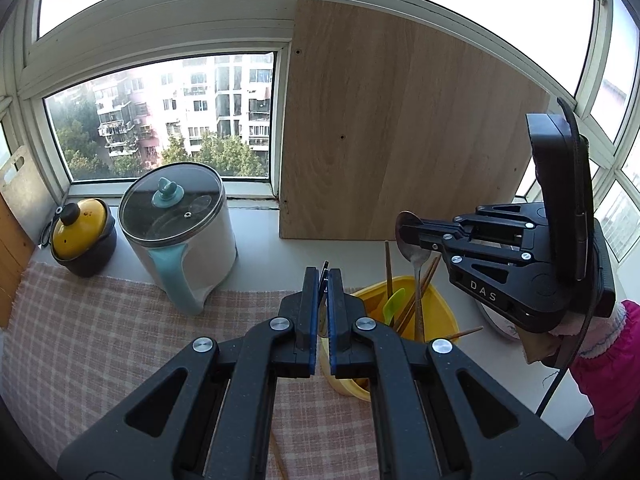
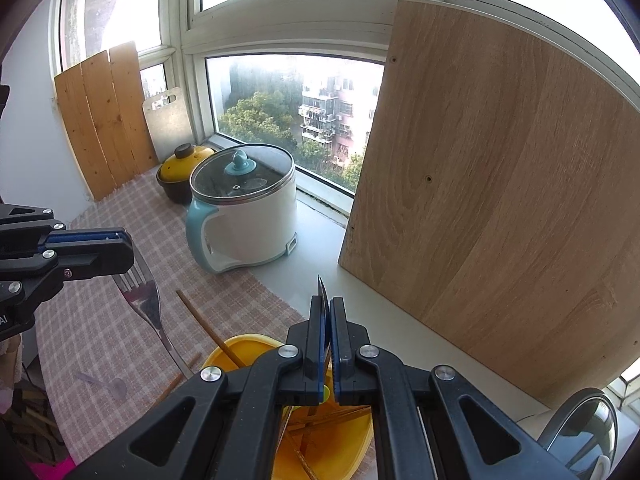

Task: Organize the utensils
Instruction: 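Lower the spoon into the container and open the right tool while the left tool brings the fork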

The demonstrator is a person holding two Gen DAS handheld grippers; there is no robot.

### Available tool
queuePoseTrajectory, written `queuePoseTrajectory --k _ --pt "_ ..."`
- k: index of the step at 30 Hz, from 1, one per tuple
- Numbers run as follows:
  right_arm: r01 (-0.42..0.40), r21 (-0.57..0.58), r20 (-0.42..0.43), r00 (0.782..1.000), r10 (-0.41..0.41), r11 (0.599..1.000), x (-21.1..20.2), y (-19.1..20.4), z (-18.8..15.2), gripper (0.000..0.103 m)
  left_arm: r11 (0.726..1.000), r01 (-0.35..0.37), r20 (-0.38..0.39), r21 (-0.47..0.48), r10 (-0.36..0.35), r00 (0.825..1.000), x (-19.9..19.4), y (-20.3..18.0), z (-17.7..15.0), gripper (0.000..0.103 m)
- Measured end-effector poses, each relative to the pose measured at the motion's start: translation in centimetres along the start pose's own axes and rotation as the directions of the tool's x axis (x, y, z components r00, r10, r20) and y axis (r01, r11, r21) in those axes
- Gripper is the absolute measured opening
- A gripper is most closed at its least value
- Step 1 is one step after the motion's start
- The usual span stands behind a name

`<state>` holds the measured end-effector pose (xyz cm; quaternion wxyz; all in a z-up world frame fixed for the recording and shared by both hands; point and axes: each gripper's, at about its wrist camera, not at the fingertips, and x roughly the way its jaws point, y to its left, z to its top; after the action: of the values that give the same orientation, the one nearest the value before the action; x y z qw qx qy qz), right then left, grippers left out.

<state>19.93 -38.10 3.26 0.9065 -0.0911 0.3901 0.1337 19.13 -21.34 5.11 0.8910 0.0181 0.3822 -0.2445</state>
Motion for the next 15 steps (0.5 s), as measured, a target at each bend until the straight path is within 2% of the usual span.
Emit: queuePoseTrajectory --k 10,12,14,15 --pt "0.0 0.01 -0.021 1.0 0.0 1.0 0.3 -0.4 -0.6 0.0 1.0 0.031 -0.032 -0.007 -0.031 0.999 1.2 -0.4 -0.2 0.002" --pt "0.001 0.008 -0.017 1.0 -0.001 1.0 0.2 -0.3 -0.6 0.005 0.999 0.037 -0.034 -0.007 -0.037 0.999 1.3 -0.5 -0.2 0.002" --pt "0.006 0.006 -0.01 1.0 -0.006 1.0 0.1 -0.3 -0.5 0.017 0.999 0.04 -0.024 -0.01 -0.04 0.999 1.1 -0.6 -0.1 0.002" --pt "0.008 0.006 -0.008 1.0 -0.008 1.0 0.0 -0.4 -0.5 0.019 0.999 0.042 -0.022 -0.01 -0.042 0.999 1.1 -0.7 0.0 0.002"
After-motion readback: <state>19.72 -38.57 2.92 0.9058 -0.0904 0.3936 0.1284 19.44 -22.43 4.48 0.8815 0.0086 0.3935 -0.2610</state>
